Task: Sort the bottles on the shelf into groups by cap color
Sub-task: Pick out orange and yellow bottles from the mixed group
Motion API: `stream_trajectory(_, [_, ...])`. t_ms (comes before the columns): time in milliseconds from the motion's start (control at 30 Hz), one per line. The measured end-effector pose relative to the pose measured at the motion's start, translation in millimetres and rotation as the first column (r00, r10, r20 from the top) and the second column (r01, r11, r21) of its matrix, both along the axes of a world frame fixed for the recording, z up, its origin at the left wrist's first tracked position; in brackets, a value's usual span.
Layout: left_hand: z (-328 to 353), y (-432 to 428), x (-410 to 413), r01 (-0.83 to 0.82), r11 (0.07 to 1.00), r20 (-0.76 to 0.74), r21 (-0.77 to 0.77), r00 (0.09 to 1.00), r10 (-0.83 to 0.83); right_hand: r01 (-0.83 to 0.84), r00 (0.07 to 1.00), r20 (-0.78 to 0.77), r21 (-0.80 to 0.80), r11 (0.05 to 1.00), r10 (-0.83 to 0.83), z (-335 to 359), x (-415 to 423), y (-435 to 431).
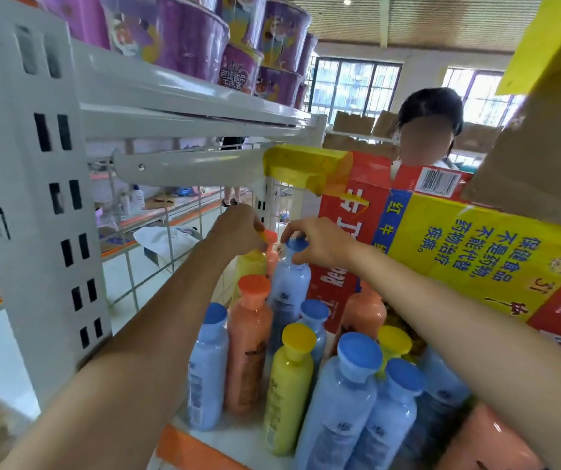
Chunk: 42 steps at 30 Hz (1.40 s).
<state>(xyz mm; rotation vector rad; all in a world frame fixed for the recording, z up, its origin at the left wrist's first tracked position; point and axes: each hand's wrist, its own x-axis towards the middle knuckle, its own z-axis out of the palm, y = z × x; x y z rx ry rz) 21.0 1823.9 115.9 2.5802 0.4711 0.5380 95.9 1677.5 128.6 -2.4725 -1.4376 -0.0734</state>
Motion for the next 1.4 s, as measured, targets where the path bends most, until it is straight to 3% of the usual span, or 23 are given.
stream_trajectory(233, [27, -20, -4, 0.083, 0.996, 0.202, -0.020, 0.976, -0.077, 0.074, 0.993, 0.082, 0.119, 0.990, -0.084, 39, -2, -21])
stream_trajectory(533, [67, -43, -1, 0.191, 0.981, 0.298, 0.023, 0.936, -0.189, 0.124, 0.971, 0.154, 0.328, 0.936, -0.183, 83, 2, -58])
stream_trajectory(867, [103, -77, -1, 0.347, 0.938, 0.396, 0.014, 0.859, -0.324, 0.242, 0.892, 0.265, 0.406, 0.881, -0.367, 111, -10, -106])
stream_trajectory(1200, [122, -116, 10, 0.411, 0.910, 0.452, 0.060, 0.801, -0.392, 0.385, 0.856, 0.237, 0.299, 0.873, -0.459, 92, -6, -156])
stream_trajectory(1400, [128, -135, 23, 0.465, 0.885, 0.518, 0.010, 0.755, -0.402, 0.469, 0.847, 0.195, 0.165, 0.868, -0.495, 60, 15, -179])
